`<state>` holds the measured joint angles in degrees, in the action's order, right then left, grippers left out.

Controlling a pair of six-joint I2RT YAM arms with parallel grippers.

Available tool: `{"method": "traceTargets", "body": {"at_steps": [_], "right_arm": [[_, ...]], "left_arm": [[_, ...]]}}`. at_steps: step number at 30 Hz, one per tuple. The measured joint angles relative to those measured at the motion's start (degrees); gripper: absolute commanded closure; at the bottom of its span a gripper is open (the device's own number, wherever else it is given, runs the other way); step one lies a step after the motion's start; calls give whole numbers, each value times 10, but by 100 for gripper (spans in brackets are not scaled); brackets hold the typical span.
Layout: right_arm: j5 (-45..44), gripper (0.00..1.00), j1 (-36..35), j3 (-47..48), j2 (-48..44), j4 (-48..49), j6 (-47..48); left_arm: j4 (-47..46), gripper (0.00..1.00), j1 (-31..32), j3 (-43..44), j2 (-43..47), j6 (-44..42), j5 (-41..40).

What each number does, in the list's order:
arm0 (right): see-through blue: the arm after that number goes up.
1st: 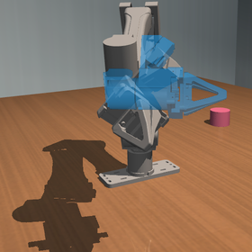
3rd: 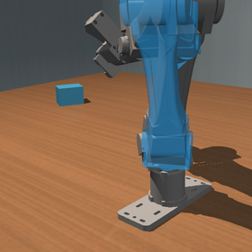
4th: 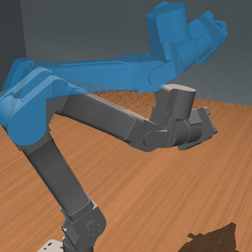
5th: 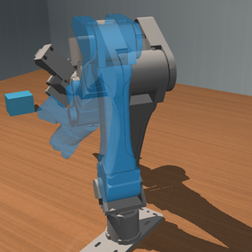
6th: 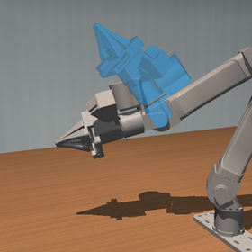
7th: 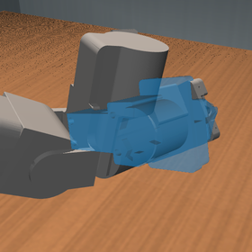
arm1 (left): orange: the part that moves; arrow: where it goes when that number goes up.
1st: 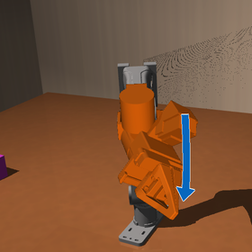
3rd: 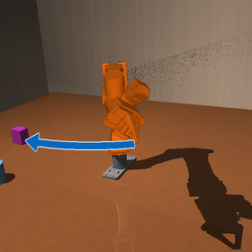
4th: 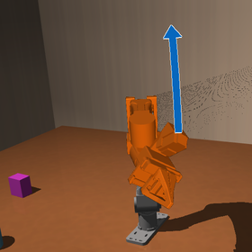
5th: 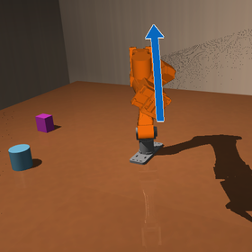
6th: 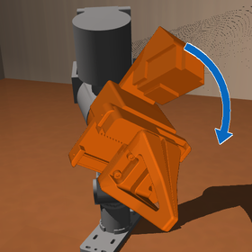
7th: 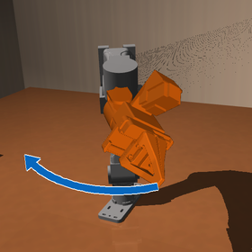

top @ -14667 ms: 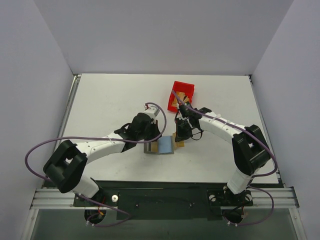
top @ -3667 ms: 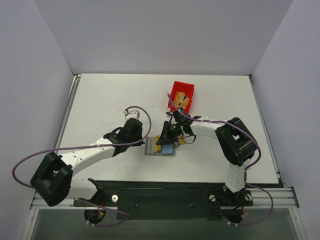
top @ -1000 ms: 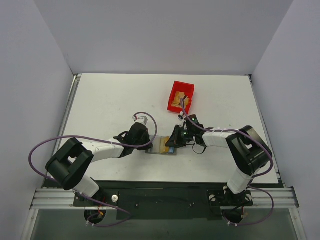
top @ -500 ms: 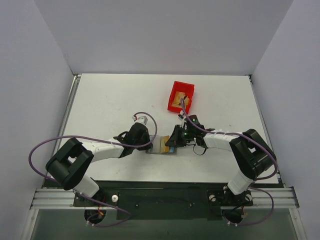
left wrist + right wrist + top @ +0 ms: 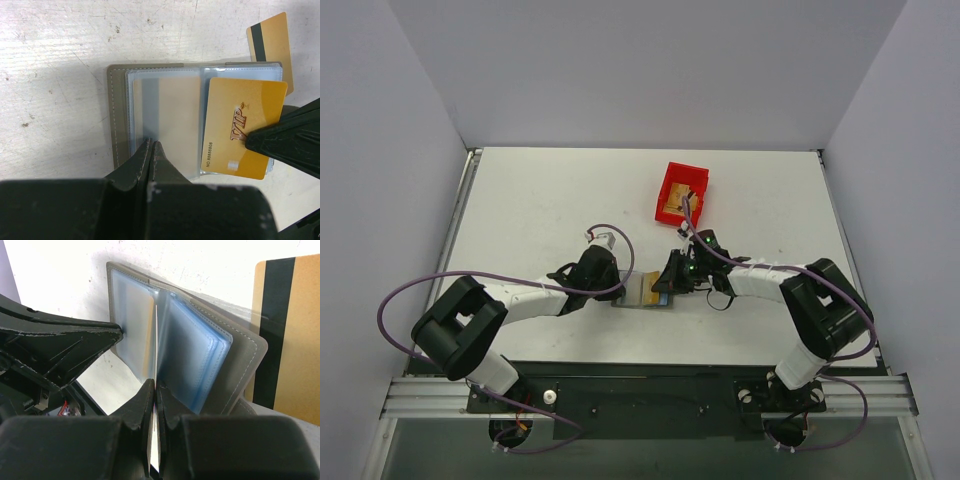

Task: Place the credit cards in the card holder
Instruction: Insert the credit card into the card holder.

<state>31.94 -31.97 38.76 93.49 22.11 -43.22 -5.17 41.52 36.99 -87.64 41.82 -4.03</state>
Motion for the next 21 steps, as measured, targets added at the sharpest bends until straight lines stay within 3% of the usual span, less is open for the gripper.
{"method": "traceTargets", "body": {"at_steps": [21], "right_arm": [[31, 100, 0, 9, 32, 9, -9]], "left_arm": [[0, 100, 0, 0, 0, 0, 0]]}}
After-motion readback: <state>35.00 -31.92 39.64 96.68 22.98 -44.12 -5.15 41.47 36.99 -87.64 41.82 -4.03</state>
